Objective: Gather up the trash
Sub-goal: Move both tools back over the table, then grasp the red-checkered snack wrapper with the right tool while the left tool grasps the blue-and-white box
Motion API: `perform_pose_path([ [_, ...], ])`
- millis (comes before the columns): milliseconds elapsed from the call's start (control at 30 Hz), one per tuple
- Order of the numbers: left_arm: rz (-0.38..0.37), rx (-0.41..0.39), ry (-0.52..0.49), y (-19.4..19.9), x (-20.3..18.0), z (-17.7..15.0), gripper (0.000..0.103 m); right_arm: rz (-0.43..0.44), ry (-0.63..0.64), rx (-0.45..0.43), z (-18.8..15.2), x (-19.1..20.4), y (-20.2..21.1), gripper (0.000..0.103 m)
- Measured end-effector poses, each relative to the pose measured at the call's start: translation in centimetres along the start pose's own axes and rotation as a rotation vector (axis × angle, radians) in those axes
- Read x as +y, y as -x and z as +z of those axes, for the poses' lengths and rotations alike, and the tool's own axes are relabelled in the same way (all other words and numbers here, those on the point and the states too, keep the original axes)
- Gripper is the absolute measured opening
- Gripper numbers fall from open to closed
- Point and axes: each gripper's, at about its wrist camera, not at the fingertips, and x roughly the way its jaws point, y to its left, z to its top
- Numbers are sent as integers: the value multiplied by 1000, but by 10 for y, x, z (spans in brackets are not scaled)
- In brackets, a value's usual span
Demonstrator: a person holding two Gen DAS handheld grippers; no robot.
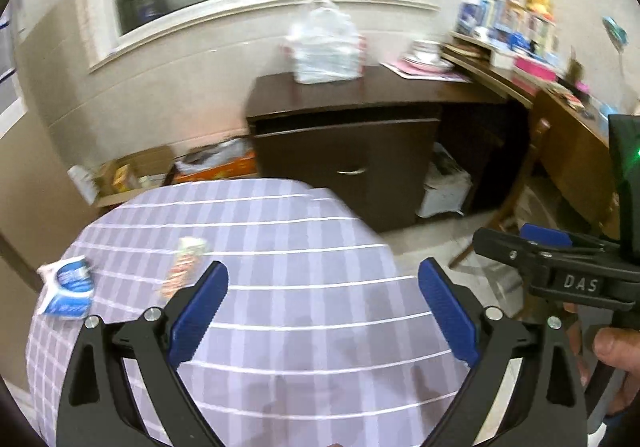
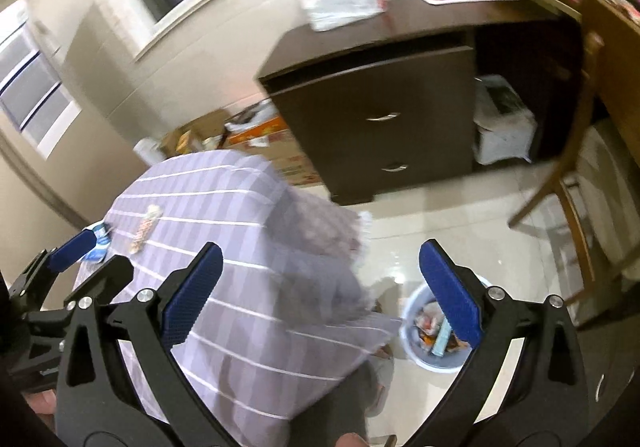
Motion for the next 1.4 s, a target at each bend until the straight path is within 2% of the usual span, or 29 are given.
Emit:
perform_pose_path([
  [167,64,-10,84,13,57,-9,94,32,98,28,1,66,-19,97],
  [367,152,-6,153,24,122,-24,95,48,186,61,-2,127,-43,97],
  [733,296,18,311,30,229,-61,95,53,303,121,-5,211,-100,97],
  [900,376,44,349,27,270,-79,95,46,338,145,-7,238,-129,96],
  [1033,413,73,391,19,308,-88,95,14,351,142,-8,254,-152,94],
  [1133,422,100,407,8,329,-89,95,-14,375,152,-11,263,-166,79],
  [1200,392,113,426,0,340,-89,94,-41,408,166,-15,268,-176,53],
  [1267,343,131,452,-10,350,-89,94,-82,444,137,-18,272,-177,33],
  [1367,248,123,487,-20,354,-89,94,-88,447,129,-18,269,-176,25],
  [1400,234,119,485,-23,353,-89,89,-88,455,128,-18,268,-175,23],
])
